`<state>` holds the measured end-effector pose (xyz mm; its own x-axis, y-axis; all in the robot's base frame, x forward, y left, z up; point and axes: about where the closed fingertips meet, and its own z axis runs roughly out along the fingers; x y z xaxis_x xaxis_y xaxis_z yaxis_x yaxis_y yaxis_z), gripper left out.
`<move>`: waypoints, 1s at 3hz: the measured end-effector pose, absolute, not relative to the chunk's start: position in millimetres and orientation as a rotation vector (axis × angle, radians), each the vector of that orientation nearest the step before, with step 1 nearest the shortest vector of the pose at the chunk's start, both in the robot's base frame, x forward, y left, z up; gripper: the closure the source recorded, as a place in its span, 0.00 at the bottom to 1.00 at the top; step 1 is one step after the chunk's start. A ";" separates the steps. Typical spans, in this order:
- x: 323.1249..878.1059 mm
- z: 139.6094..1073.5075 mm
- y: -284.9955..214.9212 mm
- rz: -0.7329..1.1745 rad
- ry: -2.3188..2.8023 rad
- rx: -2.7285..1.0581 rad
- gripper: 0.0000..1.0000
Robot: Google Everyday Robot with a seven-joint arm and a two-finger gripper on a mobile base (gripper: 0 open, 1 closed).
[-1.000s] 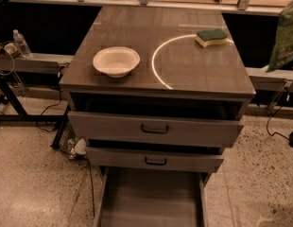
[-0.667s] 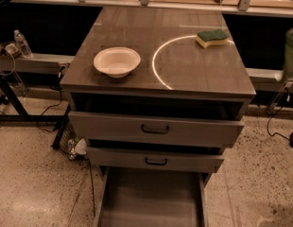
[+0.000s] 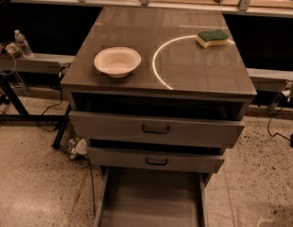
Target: Place green jalapeno chip bag into bottom drawer
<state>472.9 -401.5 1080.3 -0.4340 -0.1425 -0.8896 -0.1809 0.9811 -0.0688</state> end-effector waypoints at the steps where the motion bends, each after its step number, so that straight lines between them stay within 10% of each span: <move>1: 453.7 1063.1 -393.2 0.075 2.040 -0.248 1.00; 3: 366.9 964.2 -359.7 0.261 2.125 -0.300 1.00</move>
Offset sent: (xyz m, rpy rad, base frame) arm -0.1431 0.0343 -0.1460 0.1480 0.1507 0.1449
